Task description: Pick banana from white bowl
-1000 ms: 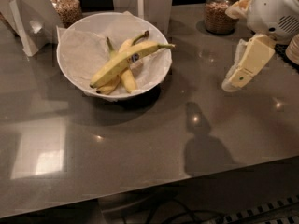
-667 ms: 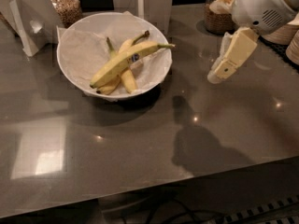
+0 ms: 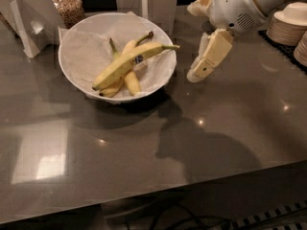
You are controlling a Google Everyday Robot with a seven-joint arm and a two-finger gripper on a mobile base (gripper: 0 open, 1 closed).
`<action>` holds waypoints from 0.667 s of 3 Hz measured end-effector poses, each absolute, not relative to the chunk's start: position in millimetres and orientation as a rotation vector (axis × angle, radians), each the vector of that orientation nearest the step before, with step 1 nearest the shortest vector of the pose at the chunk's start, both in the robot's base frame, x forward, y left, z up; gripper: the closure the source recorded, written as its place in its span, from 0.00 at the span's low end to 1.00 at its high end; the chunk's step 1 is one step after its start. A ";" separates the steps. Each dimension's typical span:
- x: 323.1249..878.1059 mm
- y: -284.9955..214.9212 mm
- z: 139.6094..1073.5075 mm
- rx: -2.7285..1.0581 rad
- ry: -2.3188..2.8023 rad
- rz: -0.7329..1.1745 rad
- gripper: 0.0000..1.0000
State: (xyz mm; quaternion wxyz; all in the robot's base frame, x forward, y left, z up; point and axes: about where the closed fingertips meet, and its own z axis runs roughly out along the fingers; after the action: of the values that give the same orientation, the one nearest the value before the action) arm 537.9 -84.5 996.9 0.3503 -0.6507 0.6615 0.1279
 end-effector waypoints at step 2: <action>545.9 -78.0 997.2 -1.688 1.687 0.308 0.00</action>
Offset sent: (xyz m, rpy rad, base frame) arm 0.0201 0.0105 -0.0007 0.0012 -0.0633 0.0072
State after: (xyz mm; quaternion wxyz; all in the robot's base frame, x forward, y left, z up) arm 545.9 -78.0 997.2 0.3593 -0.6547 0.6542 0.1195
